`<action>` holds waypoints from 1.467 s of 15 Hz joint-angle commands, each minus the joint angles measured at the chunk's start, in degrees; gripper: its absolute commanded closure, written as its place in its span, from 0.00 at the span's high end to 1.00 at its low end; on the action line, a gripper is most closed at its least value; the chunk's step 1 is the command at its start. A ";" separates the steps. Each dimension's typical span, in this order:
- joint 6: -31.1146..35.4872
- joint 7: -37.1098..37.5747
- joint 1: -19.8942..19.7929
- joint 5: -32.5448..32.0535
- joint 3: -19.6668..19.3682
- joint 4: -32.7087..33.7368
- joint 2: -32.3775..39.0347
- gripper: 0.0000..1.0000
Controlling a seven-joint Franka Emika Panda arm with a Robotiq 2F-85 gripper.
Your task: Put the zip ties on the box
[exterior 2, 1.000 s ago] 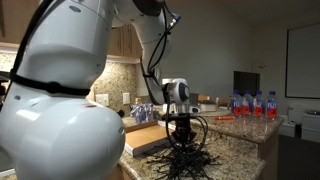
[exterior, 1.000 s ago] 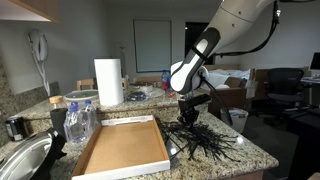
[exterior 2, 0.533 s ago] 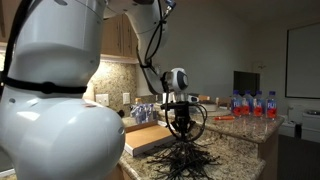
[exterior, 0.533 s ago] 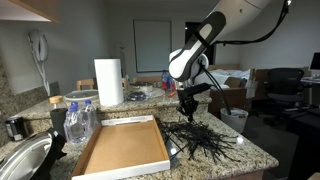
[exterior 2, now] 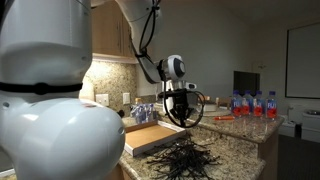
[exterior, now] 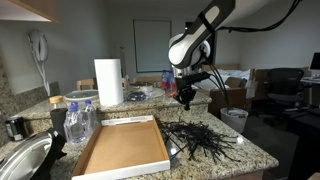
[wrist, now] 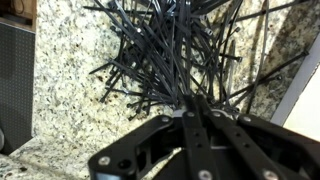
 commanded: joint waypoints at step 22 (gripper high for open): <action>17.63 -25.83 -5.08 1.47 -1.07 4.39 22.17 1.00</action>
